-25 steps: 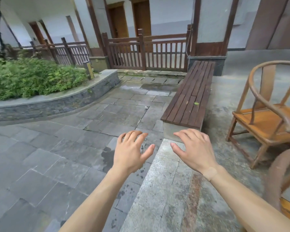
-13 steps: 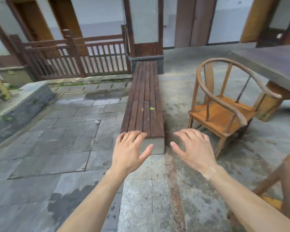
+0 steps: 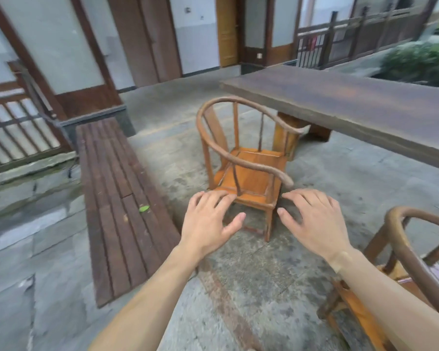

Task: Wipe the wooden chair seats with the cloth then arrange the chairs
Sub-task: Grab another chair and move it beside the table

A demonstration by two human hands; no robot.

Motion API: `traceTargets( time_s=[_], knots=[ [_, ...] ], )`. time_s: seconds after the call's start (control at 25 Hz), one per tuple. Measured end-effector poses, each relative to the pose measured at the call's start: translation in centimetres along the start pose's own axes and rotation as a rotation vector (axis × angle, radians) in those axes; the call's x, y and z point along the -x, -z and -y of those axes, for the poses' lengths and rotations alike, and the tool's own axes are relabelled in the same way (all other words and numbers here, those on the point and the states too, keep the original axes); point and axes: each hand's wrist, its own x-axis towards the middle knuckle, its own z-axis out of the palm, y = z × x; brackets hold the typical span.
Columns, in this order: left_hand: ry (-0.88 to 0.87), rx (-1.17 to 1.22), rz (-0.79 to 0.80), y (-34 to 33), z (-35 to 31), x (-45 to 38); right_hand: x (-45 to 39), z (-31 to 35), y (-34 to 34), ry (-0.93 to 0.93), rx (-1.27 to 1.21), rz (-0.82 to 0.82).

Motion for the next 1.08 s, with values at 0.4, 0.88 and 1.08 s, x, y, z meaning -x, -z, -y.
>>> traceTargets(
  time_s=[0.4,0.88,1.08],
  knots=[
    [-0.393,0.280,0.102,-10.8,-1.7,-16.2,-5.2,-7.0,-1.5,-0.382,0.161,-0.105],
    [-0.968,0.839,0.158,-18.2,-16.0,-17.4,9.8,-4.0,5.4,-1.164,0.593,-0.163],
    [-1.092,0.933,0.240,-16.8,-18.7,-13.8,15.2,2.0,7.6,-1.397,0.673,-0.185]
  ],
)
